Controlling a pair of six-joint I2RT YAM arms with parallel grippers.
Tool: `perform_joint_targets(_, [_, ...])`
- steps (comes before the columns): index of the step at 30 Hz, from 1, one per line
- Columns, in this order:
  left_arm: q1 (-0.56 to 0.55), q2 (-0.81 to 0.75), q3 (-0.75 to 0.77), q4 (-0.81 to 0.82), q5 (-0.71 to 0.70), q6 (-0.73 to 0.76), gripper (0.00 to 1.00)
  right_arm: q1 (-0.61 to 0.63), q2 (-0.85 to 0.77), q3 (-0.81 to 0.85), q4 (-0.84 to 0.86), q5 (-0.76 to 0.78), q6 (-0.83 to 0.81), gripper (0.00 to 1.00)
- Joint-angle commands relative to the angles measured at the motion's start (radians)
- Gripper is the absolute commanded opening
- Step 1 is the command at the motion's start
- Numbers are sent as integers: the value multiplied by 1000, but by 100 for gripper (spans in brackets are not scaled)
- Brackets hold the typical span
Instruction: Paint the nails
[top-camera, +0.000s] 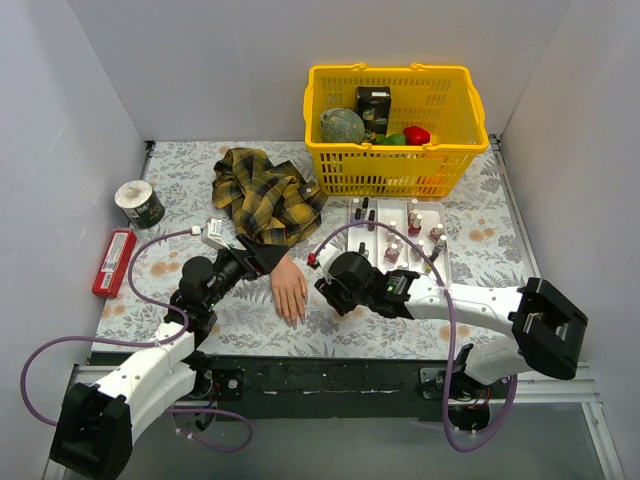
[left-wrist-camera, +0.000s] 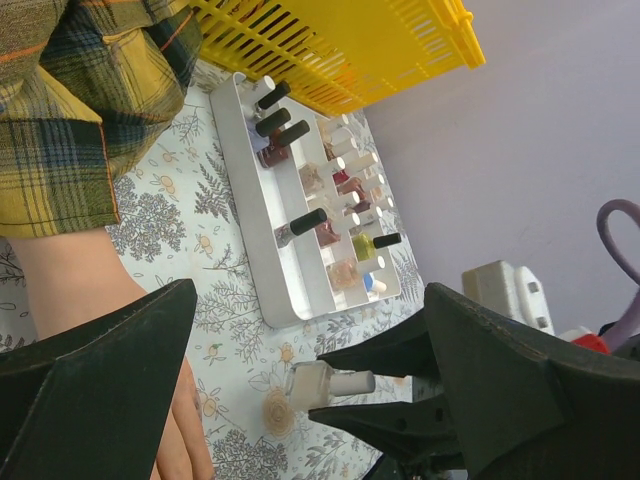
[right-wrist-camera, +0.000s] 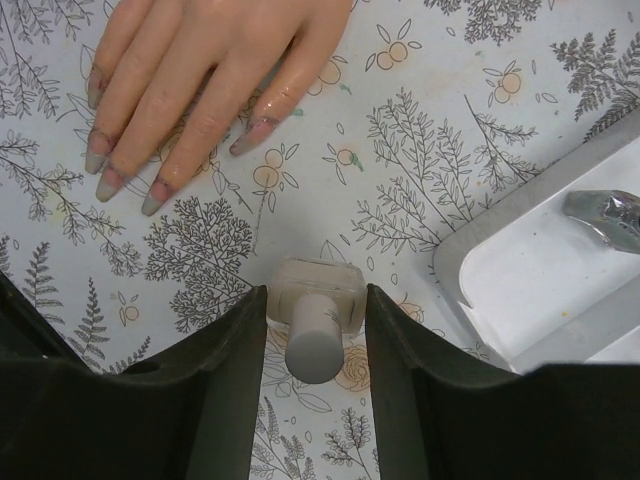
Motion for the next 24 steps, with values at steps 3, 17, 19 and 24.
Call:
perform_joint_targets(3, [-5, -15, 38, -7, -16, 23, 98, 4, 89, 34, 46, -5, -19, 44])
perform_joint_targets(17, [-6, -24, 38, -13, -22, 26, 98, 3, 141, 36, 83, -30, -8, 52])
perform_joint_targets(19, [-6, -24, 40, -13, -22, 27, 98, 3, 136, 34, 84, -30, -8, 59])
perform_joint_targets(24, [-8, -24, 38, -15, -22, 29, 98, 3, 142, 37, 83, -33, -5, 64])
